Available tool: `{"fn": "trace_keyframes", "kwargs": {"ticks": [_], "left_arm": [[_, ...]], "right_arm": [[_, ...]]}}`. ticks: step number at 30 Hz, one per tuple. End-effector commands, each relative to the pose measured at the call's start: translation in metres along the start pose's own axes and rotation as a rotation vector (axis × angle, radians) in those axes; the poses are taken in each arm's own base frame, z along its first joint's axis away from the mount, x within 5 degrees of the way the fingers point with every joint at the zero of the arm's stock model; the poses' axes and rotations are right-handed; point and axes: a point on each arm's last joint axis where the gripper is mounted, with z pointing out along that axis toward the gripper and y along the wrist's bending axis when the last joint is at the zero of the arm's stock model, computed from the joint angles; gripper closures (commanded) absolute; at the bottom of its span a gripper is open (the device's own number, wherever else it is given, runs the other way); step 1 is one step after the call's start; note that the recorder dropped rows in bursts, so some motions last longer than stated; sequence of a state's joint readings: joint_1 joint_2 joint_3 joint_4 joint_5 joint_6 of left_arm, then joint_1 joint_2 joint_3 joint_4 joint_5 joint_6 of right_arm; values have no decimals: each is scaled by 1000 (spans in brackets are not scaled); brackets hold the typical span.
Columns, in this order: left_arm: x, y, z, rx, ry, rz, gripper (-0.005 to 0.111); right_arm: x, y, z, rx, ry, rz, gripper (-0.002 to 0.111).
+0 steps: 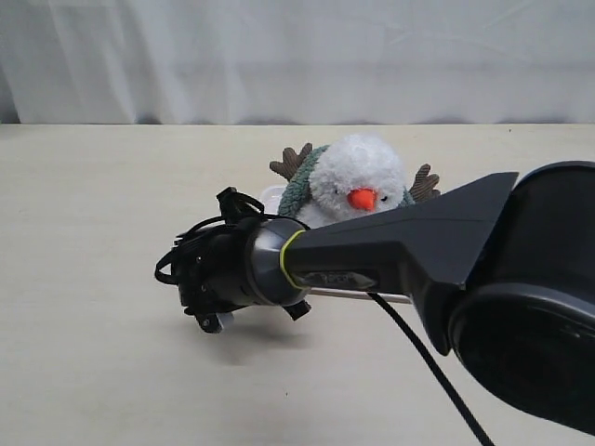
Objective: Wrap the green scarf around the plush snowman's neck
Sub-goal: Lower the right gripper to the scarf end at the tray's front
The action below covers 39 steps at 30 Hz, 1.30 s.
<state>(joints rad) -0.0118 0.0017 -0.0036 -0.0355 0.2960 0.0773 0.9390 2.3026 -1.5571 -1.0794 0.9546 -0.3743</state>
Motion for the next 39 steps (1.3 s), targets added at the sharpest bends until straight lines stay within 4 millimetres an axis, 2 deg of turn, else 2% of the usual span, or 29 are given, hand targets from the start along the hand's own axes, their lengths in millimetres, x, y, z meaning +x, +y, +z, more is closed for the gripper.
{"fn": "trace_keyframes", "kwargs": {"ticks": [1,10,15,18,21,26,30,39], "left_arm": [[0,0,0,-6,-9,-2,107],[0,0,0,-6,-9,-2,107],[0,0,0,-6,-9,-2,107],[0,0,0,-6,-9,-2,107],[0,0,0,-5,-9,-5,107],[0,0,0,-5,-9,-5,107],[0,0,0,-5,-9,-5,107],[0,0,0,-5,-9,-5,107]], "right_arm": [[12,-10,-17,9,3,70,104],[37,-22,-59,-92,-119,217,104],[51,-24,-83,-178,-200,262,104],[59,-21,-89,-207,-181,263,104],[63,-12,-84,-236,-156,251,104],[62,10,-58,-267,-176,246,104],[63,27,-44,-290,-176,231,104],[68,46,-31,-331,-150,201,104]]}}
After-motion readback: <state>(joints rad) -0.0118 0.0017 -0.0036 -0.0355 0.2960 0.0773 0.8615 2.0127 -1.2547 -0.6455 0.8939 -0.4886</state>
